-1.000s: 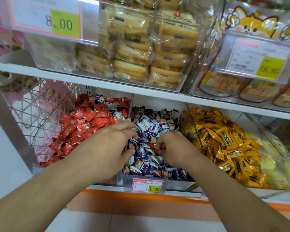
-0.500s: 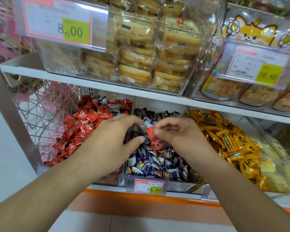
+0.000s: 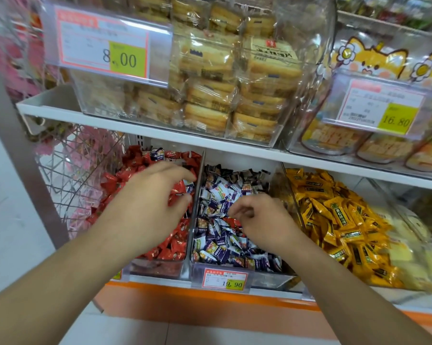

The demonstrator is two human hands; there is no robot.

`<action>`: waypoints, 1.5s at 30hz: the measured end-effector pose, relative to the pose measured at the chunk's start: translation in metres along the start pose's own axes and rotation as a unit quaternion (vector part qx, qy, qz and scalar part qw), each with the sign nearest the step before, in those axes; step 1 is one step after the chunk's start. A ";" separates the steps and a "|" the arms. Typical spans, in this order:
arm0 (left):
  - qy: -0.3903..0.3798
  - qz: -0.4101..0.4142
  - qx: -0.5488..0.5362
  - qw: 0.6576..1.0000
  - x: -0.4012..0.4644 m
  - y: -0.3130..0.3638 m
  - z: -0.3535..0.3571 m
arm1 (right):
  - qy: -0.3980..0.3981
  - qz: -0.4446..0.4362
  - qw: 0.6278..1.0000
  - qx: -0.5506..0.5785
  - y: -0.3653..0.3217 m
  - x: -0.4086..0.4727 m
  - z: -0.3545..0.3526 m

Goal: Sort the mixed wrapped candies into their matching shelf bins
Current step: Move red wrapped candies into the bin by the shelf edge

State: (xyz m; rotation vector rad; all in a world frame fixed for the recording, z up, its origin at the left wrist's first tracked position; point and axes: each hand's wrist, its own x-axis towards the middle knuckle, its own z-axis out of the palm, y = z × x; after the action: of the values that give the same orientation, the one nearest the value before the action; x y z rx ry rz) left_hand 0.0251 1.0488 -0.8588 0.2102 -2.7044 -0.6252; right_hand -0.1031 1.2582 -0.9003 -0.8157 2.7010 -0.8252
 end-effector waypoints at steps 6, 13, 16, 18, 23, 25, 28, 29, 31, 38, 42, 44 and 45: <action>-0.098 0.047 -0.012 0.994 -0.006 0.006 0.022 | -0.055 -0.004 0.991 -0.123 0.010 0.016 0.017; -0.102 0.048 -0.011 0.994 -0.004 0.000 0.025 | -0.047 0.013 0.993 -0.106 0.018 0.023 0.020; -0.101 0.047 -0.012 0.994 -0.004 0.000 0.026 | -0.031 0.008 0.994 -0.106 0.019 0.021 0.018; -0.098 0.049 -0.010 0.994 -0.004 0.000 0.026 | -0.029 0.005 0.993 -0.118 0.019 0.019 0.017; -0.101 0.044 -0.015 0.994 -0.004 0.002 0.026 | -0.007 0.013 0.993 -0.114 0.018 0.016 0.014; -0.099 0.044 -0.015 0.994 -0.004 0.001 0.025 | 0.019 0.026 0.995 -0.099 0.016 0.015 0.009; -0.096 0.043 -0.016 0.994 -0.004 0.001 0.025 | 0.067 0.049 0.996 -0.046 0.008 0.012 -0.007; -0.095 0.042 -0.017 0.994 -0.004 0.002 0.024 | 0.077 0.052 0.996 -0.013 0.003 0.010 -0.013; -0.081 0.036 -0.020 0.996 -0.003 0.006 0.022 | 0.082 0.046 0.992 0.083 -0.009 0.003 -0.023; -0.038 -0.012 -0.170 0.985 -0.001 0.021 0.008 | 0.011 -0.034 0.944 0.328 -0.055 -0.026 -0.033; 0.026 -0.063 -0.066 0.995 0.000 0.006 -0.005 | 0.046 -0.028 0.973 0.223 -0.033 -0.014 -0.022; 0.023 -0.065 0.005 0.998 -0.001 -0.002 -0.006 | 0.073 -0.020 0.995 0.063 -0.012 -0.007 -0.013; 0.011 -0.058 0.017 0.998 -0.002 -0.003 -0.006 | 0.071 -0.014 0.997 0.007 -0.004 -0.004 -0.009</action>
State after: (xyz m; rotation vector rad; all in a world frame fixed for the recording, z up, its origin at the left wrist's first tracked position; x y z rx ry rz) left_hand 0.0289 1.0440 -0.8561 0.3835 -2.6976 -0.6060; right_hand -0.1010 1.2616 -0.8910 -0.8236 2.8080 -0.9416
